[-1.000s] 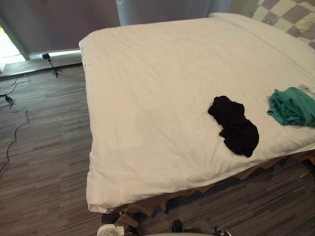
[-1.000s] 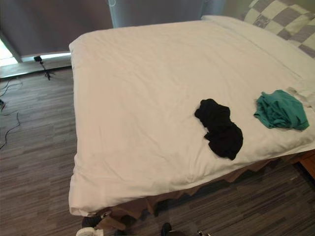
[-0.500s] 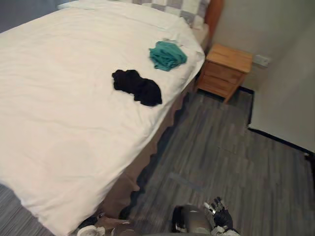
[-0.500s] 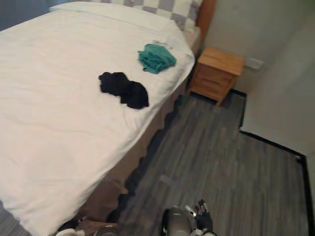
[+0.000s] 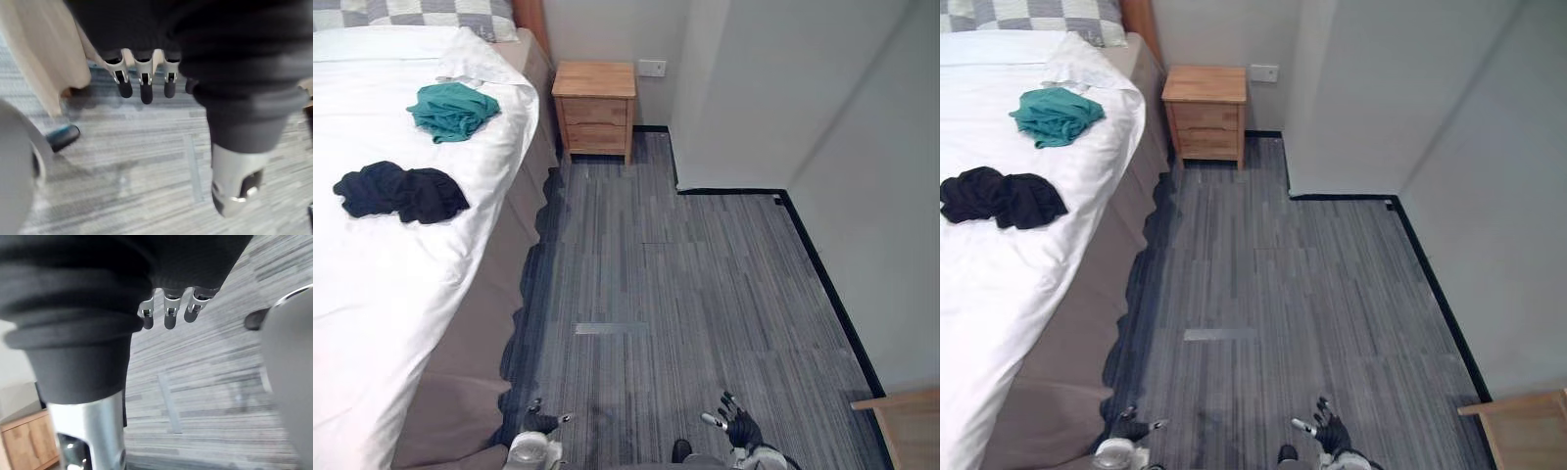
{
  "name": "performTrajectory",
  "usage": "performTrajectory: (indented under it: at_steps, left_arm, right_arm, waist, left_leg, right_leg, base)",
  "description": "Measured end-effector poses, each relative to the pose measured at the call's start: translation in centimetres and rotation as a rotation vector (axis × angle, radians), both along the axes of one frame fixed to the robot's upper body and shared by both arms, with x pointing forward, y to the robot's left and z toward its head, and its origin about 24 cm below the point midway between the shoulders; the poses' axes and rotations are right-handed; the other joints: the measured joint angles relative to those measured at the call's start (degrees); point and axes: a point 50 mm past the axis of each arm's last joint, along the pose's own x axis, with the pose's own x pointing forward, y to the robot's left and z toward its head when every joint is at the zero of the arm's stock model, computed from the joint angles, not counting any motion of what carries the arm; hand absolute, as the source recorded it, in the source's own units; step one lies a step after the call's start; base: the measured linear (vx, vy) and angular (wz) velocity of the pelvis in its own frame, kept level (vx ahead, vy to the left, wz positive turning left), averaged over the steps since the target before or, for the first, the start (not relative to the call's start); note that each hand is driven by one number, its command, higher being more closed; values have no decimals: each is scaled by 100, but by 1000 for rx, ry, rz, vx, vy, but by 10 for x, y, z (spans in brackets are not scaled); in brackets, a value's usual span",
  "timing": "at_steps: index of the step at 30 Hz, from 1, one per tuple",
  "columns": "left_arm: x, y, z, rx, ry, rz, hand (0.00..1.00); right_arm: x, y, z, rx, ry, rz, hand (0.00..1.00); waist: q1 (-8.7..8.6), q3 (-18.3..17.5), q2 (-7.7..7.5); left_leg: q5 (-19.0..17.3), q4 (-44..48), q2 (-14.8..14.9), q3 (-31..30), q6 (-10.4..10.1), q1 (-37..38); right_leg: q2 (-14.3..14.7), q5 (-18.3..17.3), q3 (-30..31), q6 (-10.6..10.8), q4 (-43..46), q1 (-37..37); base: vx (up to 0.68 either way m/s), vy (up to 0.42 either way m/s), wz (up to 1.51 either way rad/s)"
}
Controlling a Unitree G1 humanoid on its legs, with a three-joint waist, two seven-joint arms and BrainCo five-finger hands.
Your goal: Tidy the bed and pick cloth on bed and put in laundry
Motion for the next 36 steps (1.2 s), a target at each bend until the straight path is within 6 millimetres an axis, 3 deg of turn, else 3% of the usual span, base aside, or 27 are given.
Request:
performTrajectory:
  at_steps: [4,5,6,7,8,18,24,27,28,29,30,31,32,34,36]
  left_arm:
    - [9,-26,-1,-116,-53,73,0]
    - [7,-28,-1,-129,-50,73,0]
    - [7,-27,-1,-130,-66,69,0]
    - [5,-25,-1,-127,-63,73,0]
    - [-14,-19,-8,-90,54,93,0]
    - [-15,-18,-8,-90,59,98,0]
    - [-25,-3,-10,-106,104,280,0]
    - [-54,30,-9,-84,126,525,0]
    - [-58,38,-7,-74,117,574,0]
    - [-62,45,-5,-68,103,640,0]
    - [-63,44,-5,-79,98,675,0]
    - [-62,43,-5,-86,91,680,0]
    - [-56,32,-8,-122,88,675,0]
    - [-52,17,-11,-177,87,665,0]
    - [-57,19,-10,-179,82,679,0]
  right_arm:
    - [-19,-8,-6,-19,86,27,0]
    - [-22,-11,-7,-36,112,47,0]
    - [-24,-16,-9,-56,144,50,0]
    - [-25,-16,-9,-55,149,52,0]
    - [-35,-17,-11,19,142,-113,0]
    - [-36,-17,-12,19,151,-119,0]
    - [-55,-25,-20,20,324,-319,0]
    - [-59,-25,-23,19,412,-333,0]
    - [-58,-25,-23,9,426,-318,0]
    - [-58,-26,-24,-17,453,-293,0]
    - [-56,-32,-22,-54,466,-272,0]
    - [-52,-36,-21,-71,461,-277,0]
    - [-52,-44,-19,-96,466,-289,0]
    - [-49,-61,-14,-142,455,-306,0]
    - [-37,-68,-9,-159,402,-300,0]
  waist:
    - [-72,75,138]
    - [-64,82,139]
    - [38,67,175]
    - [55,59,199]
    - [-135,-83,168]
    - [-134,-90,168]
    - [-133,-83,166]
    - [-106,40,225]
    - [-100,58,183]
    - [-59,82,146]
    - [31,132,227]
    - [35,257,194]
    - [-21,457,309]
    - [-2,511,489]
    - [-1,569,626]
  left_leg:
    - [151,54,275,-255,-119,30]
    - [87,39,194,-603,-131,29]
    - [-227,48,-19,-1076,-33,34]
    - [-306,76,-81,-1131,13,26]
    - [84,-567,-563,-1585,162,246]
    - [84,-568,-563,-1590,162,240]
    - [74,-543,-487,-1442,142,269]
    - [-451,707,86,-1094,-113,1]
    - [-535,1258,192,-1012,-55,-214]
    - [-484,2362,461,-873,237,-680]
    - [-238,3139,655,-1057,520,-1084]
    - [-190,3621,690,-1279,427,-1316]
    - [-463,3827,563,-1457,172,-1475]
    - [-759,3364,101,-1194,262,-1498]
    - [-673,2196,-304,-733,471,-1449]
  right_leg:
    - [394,379,-83,-234,-901,481]
    - [404,360,-1,-234,-919,437]
    - [383,344,137,-200,-917,329]
    - [357,356,177,-178,-920,327]
    - [-21,599,-278,-11,-1112,643]
    - [-21,599,-286,-11,-1111,641]
    - [17,605,-258,-18,-1120,644]
    - [308,345,-180,-226,-1108,628]
    - [329,313,-180,-263,-1114,626]
    - [375,253,-186,-352,-1149,629]
    - [442,156,-286,-419,-1125,731]
    - [381,160,-306,-421,-985,739]
    - [330,138,-281,-466,-805,815]
    - [198,60,-244,-409,-703,854]
    - [151,-11,-228,-299,-710,972]
  base:
    - [-129,-229,-11]
    - [-123,-45,-35]
    - [-112,0,-48]
    - [-38,34,-45]
    - [-10,15,-10]
    - [0,0,0]
    - [-2,-3,-8]
    - [-25,-77,-56]
    - [-68,-80,-59]
    - [-37,-160,-60]
    - [29,-163,-48]
    - [49,-84,-9]
    - [46,68,16]
    - [50,135,0]
    - [102,117,-10]
